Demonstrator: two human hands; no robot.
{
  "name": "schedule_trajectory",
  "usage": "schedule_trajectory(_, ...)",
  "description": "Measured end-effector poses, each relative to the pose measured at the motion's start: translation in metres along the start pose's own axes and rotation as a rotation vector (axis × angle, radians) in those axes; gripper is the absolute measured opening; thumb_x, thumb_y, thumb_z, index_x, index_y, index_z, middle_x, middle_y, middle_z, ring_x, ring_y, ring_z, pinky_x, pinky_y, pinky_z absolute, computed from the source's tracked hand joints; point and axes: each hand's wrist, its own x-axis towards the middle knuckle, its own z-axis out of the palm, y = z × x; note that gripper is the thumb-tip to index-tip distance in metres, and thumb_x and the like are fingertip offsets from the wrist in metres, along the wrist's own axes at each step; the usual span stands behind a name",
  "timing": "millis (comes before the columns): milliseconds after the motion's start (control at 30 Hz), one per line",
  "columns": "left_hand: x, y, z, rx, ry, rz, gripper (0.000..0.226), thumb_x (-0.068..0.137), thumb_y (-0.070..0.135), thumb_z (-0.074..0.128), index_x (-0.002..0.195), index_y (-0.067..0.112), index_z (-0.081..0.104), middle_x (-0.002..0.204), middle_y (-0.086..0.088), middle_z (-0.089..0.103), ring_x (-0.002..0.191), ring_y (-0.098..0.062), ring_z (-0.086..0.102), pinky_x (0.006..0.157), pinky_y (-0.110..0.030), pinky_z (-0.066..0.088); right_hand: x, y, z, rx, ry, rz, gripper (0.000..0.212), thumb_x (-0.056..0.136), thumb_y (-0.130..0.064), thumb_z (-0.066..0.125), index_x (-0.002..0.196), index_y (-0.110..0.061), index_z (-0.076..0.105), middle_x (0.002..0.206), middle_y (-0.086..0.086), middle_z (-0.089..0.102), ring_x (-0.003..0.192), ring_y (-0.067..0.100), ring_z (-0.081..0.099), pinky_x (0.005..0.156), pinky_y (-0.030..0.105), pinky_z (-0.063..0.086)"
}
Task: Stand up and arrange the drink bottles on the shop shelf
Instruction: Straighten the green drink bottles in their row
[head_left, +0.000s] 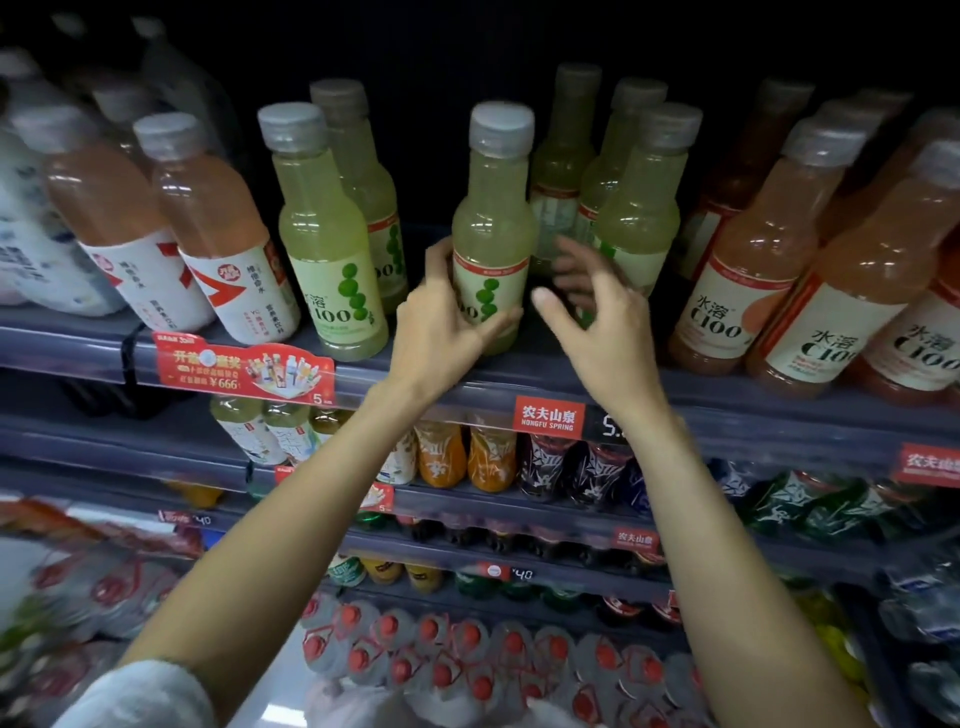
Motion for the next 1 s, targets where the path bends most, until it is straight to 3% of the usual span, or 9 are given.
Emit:
schedule_trajectory(100,-0.009,0.001,-0.011,0.043,0.099,0.021,0.081,0.073,0.046,0.078,0.134,0.011,0.037,0.119,-0.007,0.065,0.106,-0.025,0.064,0.083,-0.034,0.052,0.016,-0.019,0.015,0.21,-0.157,0.042,0.068,0.082,-0.032,0.072,0.139,-0.022,0.036,0.127,-0.008,0.054,0.113,0.004,0.055,0.094,0.025,0.049)
schedule_trajectory(233,-0.018,-0.003,-0.021,0.099,0.166,0.001,0.08,0.07,0.047,0.079,0.13,0.01,0.041,0.113,-0.006,0.066,0.098,-0.026,0.066,0.075,-0.037,0.053,0.031,-0.03,0.038,0.284,-0.21,0.062,0.078,0.075,-0.037,0.077,0.137,-0.019,0.035,0.128,-0.001,0.058,0.114,0.011,0.057,0.096,0.033,0.05)
schedule_trajectory(400,-0.02,-0.007,-0.035,0.185,0.211,0.033,0.09,0.068,0.043,0.083,0.137,0.01,0.036,0.123,-0.004,0.061,0.103,-0.023,0.063,0.072,-0.025,0.044,0.048,-0.036,0.046,0.36,-0.358,0.063,0.067,0.078,-0.027,0.075,0.134,-0.019,0.039,0.123,-0.003,0.058,0.112,0.011,0.058,0.095,0.035,0.05)
schedule_trajectory(500,-0.022,-0.012,-0.04,0.202,0.216,0.09,0.093,0.07,0.039,0.082,0.142,0.005,0.032,0.132,-0.006,0.056,0.11,-0.024,0.06,0.075,-0.029,0.047,0.054,-0.04,0.049,0.371,-0.434,0.07,0.065,0.078,-0.026,0.074,0.134,-0.019,0.041,0.124,-0.001,0.058,0.113,0.011,0.058,0.094,0.032,0.051)
schedule_trajectory(667,-0.032,-0.024,-0.033,0.203,0.196,0.108,0.093,0.079,0.031,0.077,0.147,-0.001,0.021,0.146,-0.013,0.042,0.124,-0.027,0.052,0.086,-0.024,0.045,0.053,-0.041,0.053,0.392,-0.453,0.089,0.061,0.084,-0.013,0.069,0.135,-0.019,0.037,0.125,0.001,0.055,0.113,0.011,0.056,0.093,0.023,0.049)
schedule_trajectory(767,-0.032,-0.027,-0.03,0.147,0.182,0.098,0.096,0.08,0.027,0.076,0.149,-0.001,0.016,0.152,-0.014,0.034,0.133,-0.026,0.045,0.093,-0.012,0.035,0.052,-0.043,0.055,0.395,-0.443,0.079,0.066,0.08,-0.02,0.069,0.135,-0.021,0.033,0.125,0.001,0.055,0.114,0.012,0.056,0.094,0.024,0.048)
schedule_trajectory(867,-0.033,-0.028,-0.031,0.137,0.185,0.093,0.097,0.079,0.031,0.076,0.15,0.003,0.016,0.15,-0.012,0.038,0.128,-0.025,0.049,0.089,-0.013,0.037,0.05,-0.041,0.058,0.392,-0.424,0.083,0.069,0.077,-0.025,0.068,0.134,-0.019,0.03,0.124,0.004,0.054,0.113,0.015,0.056,0.092,0.025,0.049)
schedule_trajectory(1000,-0.034,-0.026,-0.034,0.202,0.204,0.077,0.097,0.078,0.038,0.076,0.15,0.007,0.019,0.141,-0.009,0.051,0.11,-0.025,0.062,0.072,-0.017,0.04,0.046,-0.039,0.055,0.414,-0.458,0.084,0.065,0.082,-0.022,0.066,0.136,-0.019,0.03,0.127,0.0,0.051,0.114,0.007,0.054,0.09,0.018,0.047)
